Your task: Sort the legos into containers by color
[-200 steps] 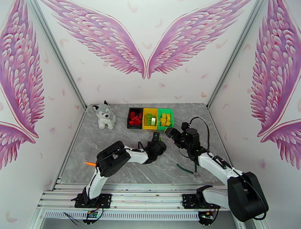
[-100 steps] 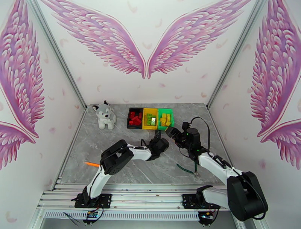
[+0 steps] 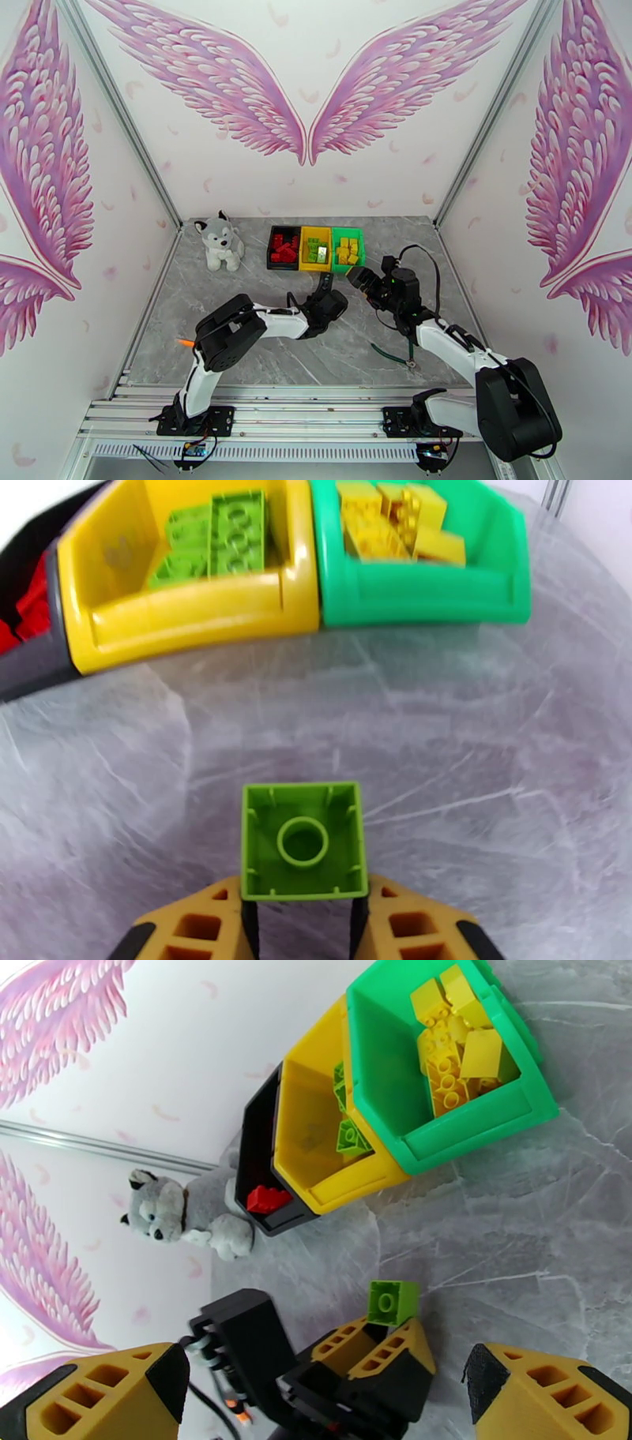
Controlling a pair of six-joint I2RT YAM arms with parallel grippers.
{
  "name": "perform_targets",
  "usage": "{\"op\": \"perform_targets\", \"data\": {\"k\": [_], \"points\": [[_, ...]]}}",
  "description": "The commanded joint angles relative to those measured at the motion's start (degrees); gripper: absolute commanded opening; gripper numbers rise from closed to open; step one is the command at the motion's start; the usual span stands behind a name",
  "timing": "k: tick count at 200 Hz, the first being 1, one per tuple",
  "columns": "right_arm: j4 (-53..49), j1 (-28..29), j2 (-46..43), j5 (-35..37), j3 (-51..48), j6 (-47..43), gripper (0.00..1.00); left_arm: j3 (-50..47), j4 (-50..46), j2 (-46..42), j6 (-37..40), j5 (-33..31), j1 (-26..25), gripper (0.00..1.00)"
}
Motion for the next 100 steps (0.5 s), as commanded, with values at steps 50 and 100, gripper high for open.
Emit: {"op": "perform_targets", "data": {"k": [50, 100], "points": [[1.2, -0.4, -0.6, -0.6, -0.6, 0.8, 0.99, 6.5, -8.5, -8.4, 8.7, 1.5, 7.7, 0.3], [1.0, -0.4, -0.5, -0.7, -0.4, 0.5, 0.99, 22.9, -16.1, -1.0, 11.3, 9.5, 15.4, 0.35]]}}
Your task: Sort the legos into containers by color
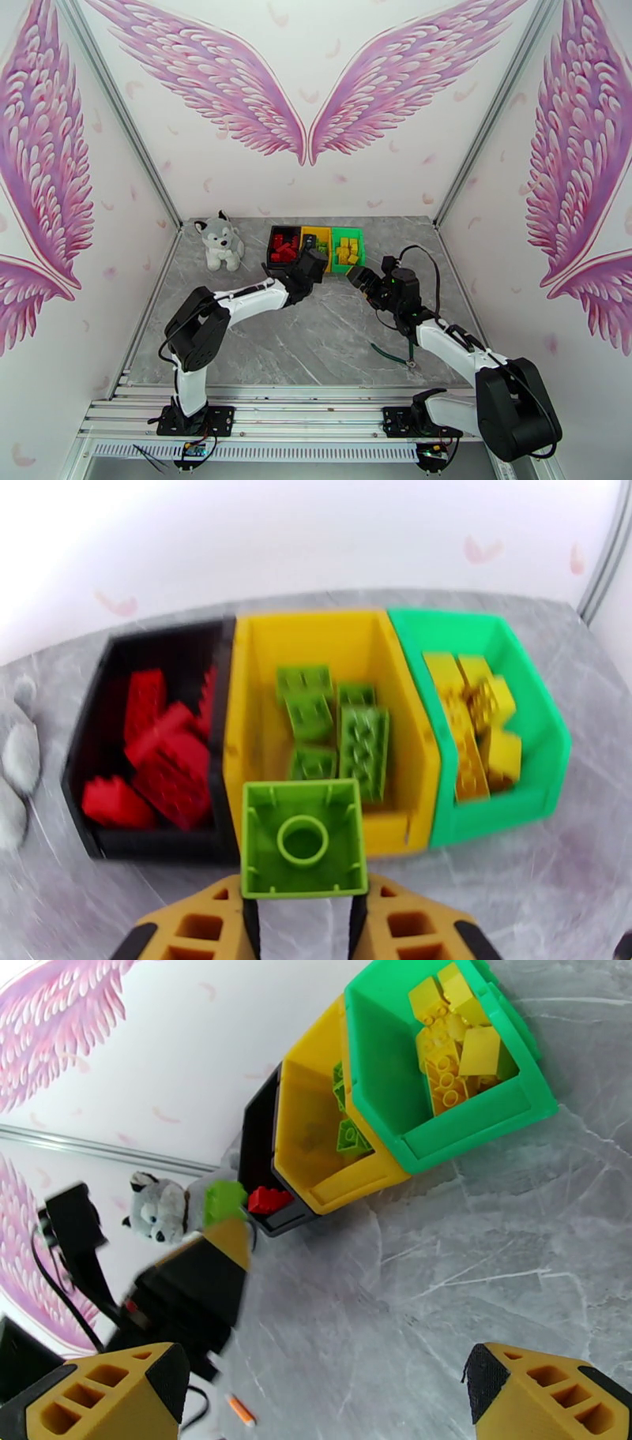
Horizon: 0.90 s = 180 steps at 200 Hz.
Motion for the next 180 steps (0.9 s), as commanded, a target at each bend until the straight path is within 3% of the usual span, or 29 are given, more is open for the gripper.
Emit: {"op": "perform_targets", "data": {"k": [1, 23, 41, 54, 76, 124, 132, 180], "points": [[1.0, -0.4, -0.5, -0.7, -0.4, -0.2, 0.99, 8.8, -6.1, 4.5, 2.7, 4.8, 2.5, 0.35], [0.8, -0.5, -0.4, -0.7, -0.2, -0.3, 0.99, 18.1, -11.0, 9.9, 3.4, 7.8, 4.4, 0.41], [0.7, -0.7, -0.2, -0.9, -0.1, -0.4, 0.99, 23.2, -13.5, 13.0, 3.4, 7.6, 5.4, 0.54], [0.6, -0.8, -0.2, -0.9, -0.1, -0.5, 0.99, 23.8, -13.4, 13.4, 2.7, 7.7, 6.0, 0.66], [0.8, -0.9, 0.0, -1.0, -0.1, -0.4, 0.99, 21.4, -10.6, 10.8, 2.4, 7.9, 6.2, 0.75], [2.0, -0.9, 0.3, -0.9, -0.6, -0.4, 0.99, 4.3, 2.7, -2.8, 5.2, 7.8, 4.0, 0.89], [2.5, -0.9, 0.2, -0.9, -0.9, -0.4, 0.99, 0.7, 5.0, -5.9, 5.7, 7.4, 3.6, 0.97], [3.8, -0.3, -4.1, 3.5, -4.3, -2.5, 0.99, -19.4, 12.8, -27.3, 7.2, 4.1, 3.6, 0.99]]}}
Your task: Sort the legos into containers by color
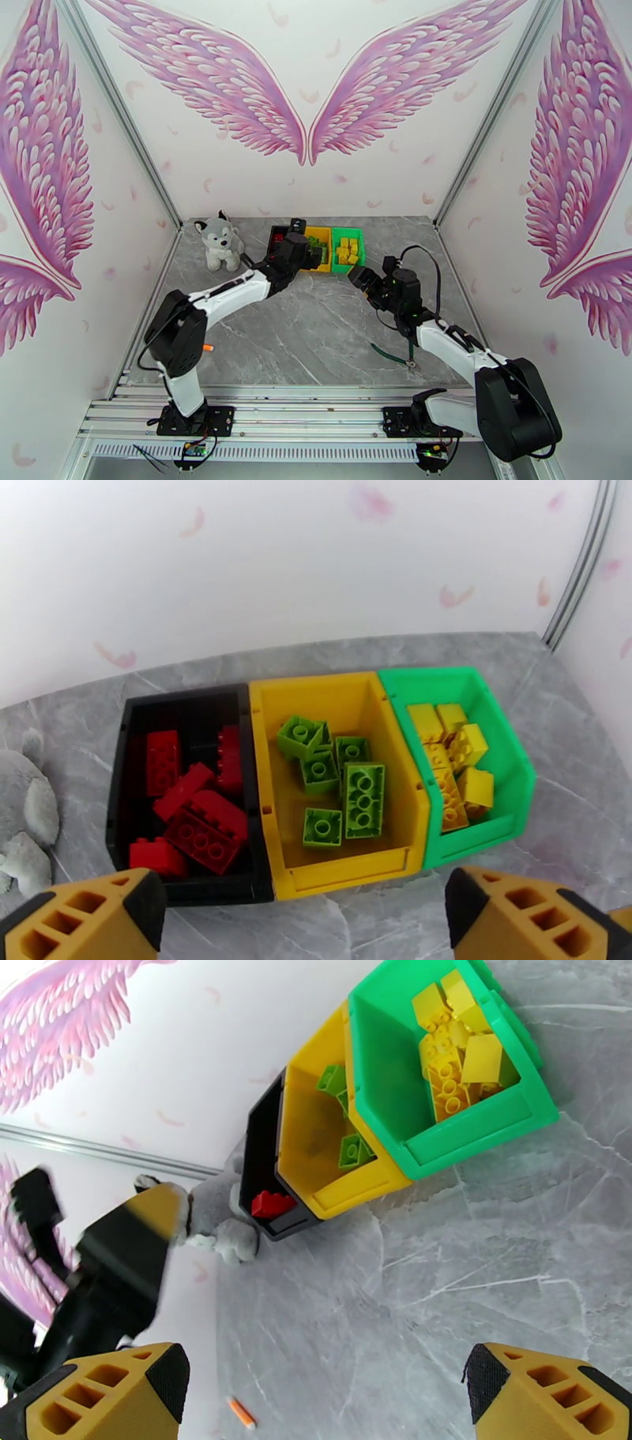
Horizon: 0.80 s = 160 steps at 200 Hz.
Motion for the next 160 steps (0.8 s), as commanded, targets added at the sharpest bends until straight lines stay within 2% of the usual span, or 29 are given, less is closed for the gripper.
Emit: {"op": "perform_targets", "data": {"k": [1, 32, 45, 53, 71, 87, 107, 141, 151, 160], "points": [[1.3, 0.2, -3.7, 3.5, -2.2, -2.4, 0.99, -6.4, 6.6, -11.1, 1.7, -3.1, 0.6, 0.99], [-6.0, 3.0, -13.8, 14.4, -3.9, -5.3, 0.99, -15.8, 8.7, -24.9, 2.0, -10.2, 1.0, 0.99], [-9.1, 4.7, -19.3, 20.1, -4.6, -6.2, 0.99, -20.4, 13.4, -30.0, 3.6, -10.6, 1.5, 0.99], [-10.9, 5.6, -22.4, 23.5, -4.7, -6.7, 0.99, -22.2, 15.3, -32.7, 4.4, -13.3, 1.5, 0.99], [-14.8, 6.5, -27.3, 28.7, -3.6, -8.5, 0.99, -22.4, 13.1, -36.6, 7.8, -19.7, 2.2, 0.99], [-19.3, 6.8, -29.4, 31.9, -1.5, -9.9, 0.99, -21.2, 8.7, -39.0, 12.7, -18.4, 3.4, 0.99], [-20.7, 6.8, -29.1, 33.4, 0.4, -12.6, 0.99, -24.5, 9.2, -42.0, 20.1, -14.5, 4.0, 0.99], [-24.6, 6.8, -21.0, 37.5, 7.7, -20.6, 0.99, -32.2, 17.2, -46.3, 20.3, -16.3, 6.2, 0.99], [-28.7, 6.8, -17.8, 43.0, 10.7, -20.2, 0.99, -34.4, 20.0, -46.2, 21.7, -15.9, 7.0, 0.99], [-32.0, 6.8, -15.2, 51.8, 12.0, -15.9, 0.99, -36.0, 22.1, -45.8, 23.0, -15.9, 7.8, 0.99]]}}
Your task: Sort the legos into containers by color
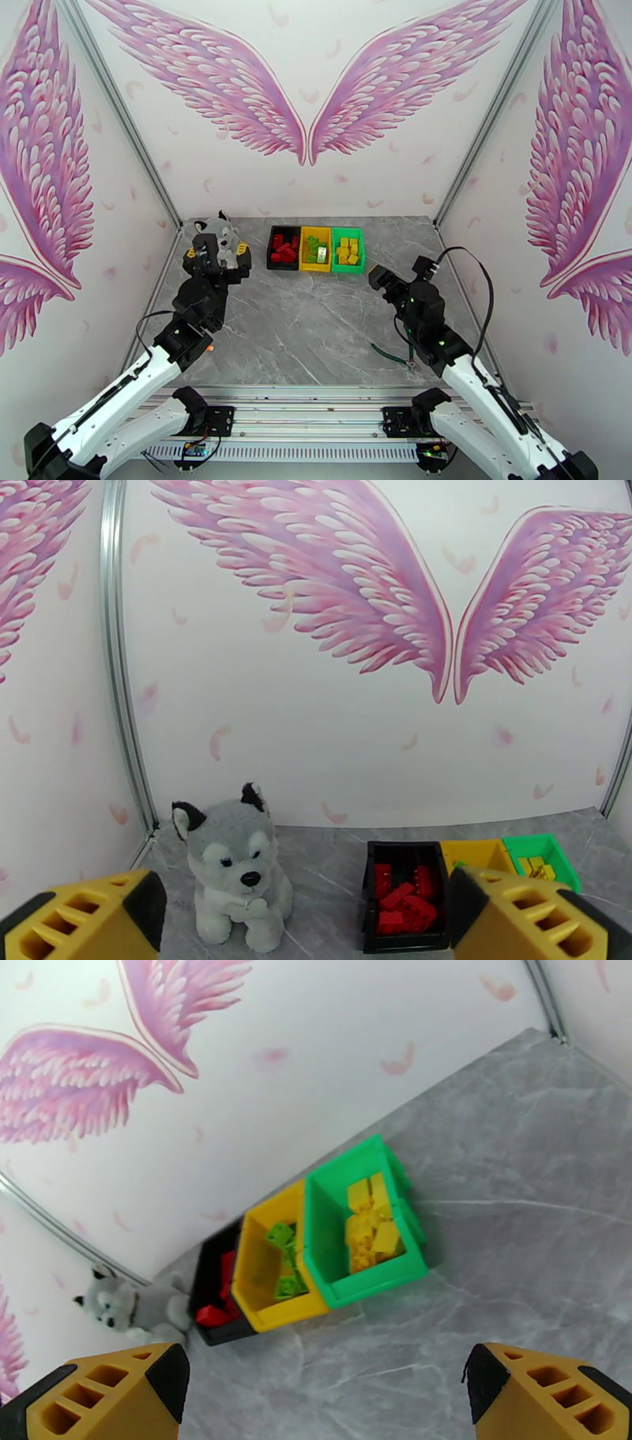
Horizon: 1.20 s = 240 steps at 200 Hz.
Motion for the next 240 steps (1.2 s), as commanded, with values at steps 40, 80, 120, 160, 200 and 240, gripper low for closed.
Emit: {"op": "perform_targets", "data": {"k": [40, 80, 120, 160, 200, 240], "points": [[12.0, -0.4, 8.1, 27.1, -2.2, -19.3, 0.99, -9.4, 10.3, 6.2, 1.6, -3.3, 11.2, 0.99], [33.6, -0.7, 10.5, 26.7, -11.2, -37.8, 0.99, -14.7, 14.3, 13.8, -0.2, -6.0, 18.7, 0.99], [41.5, -0.8, 20.6, 24.3, -13.0, -40.5, 0.99, -19.0, 20.1, 22.0, -3.7, -6.0, 21.4, 0.99], [60.5, -2.9, 31.9, 19.0, -18.0, -45.6, 0.99, -21.7, 36.4, 28.9, -1.7, -1.9, 24.1, 0.99], [63.6, -6.1, 34.7, 11.1, -19.4, -43.4, 0.99, -22.7, 41.8, 33.4, -3.1, 7.5, 27.1, 0.99], [74.6, -9.2, 41.1, 0.1, -21.7, -44.1, 0.99, -26.2, 59.0, 42.2, 0.3, 12.6, 27.0, 0.99]]}}
